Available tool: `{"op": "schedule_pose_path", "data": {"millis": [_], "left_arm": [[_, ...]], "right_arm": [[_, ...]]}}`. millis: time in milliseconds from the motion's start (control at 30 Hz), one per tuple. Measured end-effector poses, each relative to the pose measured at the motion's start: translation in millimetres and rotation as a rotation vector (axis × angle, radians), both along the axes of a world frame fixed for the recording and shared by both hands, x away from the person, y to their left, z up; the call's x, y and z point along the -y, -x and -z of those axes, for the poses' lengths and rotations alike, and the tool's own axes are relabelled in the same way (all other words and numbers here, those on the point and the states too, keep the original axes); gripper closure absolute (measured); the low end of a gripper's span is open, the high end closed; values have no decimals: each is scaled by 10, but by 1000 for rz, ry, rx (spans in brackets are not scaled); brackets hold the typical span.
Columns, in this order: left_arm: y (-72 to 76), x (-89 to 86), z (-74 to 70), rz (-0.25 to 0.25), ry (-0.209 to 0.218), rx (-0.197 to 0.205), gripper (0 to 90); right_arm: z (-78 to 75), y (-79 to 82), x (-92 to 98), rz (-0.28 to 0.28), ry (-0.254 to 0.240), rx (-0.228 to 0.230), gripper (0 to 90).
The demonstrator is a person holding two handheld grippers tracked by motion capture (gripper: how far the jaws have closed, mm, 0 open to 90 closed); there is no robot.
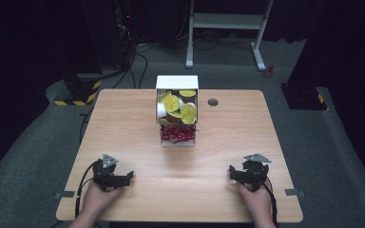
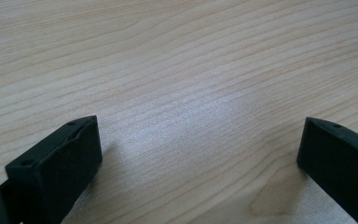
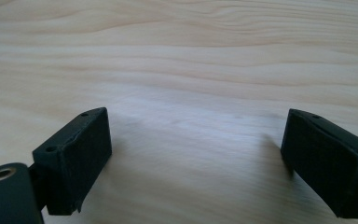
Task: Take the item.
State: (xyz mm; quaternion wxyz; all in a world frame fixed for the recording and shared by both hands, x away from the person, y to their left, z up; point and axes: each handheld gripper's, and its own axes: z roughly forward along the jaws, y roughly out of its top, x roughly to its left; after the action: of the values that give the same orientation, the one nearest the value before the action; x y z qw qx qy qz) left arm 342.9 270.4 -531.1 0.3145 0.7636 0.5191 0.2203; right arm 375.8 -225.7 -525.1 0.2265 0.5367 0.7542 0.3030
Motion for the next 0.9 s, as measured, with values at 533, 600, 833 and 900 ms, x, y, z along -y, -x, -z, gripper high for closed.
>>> {"op": "schedule_pose_path", "data": {"millis": [533,600,833,900], "left_arm": [[21,10,0,-5,2,1,3],[22,10,-1,-2,1,-2,2],[-14,30,-16,18,-5,-18,1],[-29,40,-30,18,-10,-34,0]], "right_arm": [[-4,-7,-40,-77,-4,-12,84],[-3,-14,-34,-85,1,-9,83],[-5,-10,-28,-90,0,-12,83],[-5,-7,-29,-90,-2,-13,83]]}}
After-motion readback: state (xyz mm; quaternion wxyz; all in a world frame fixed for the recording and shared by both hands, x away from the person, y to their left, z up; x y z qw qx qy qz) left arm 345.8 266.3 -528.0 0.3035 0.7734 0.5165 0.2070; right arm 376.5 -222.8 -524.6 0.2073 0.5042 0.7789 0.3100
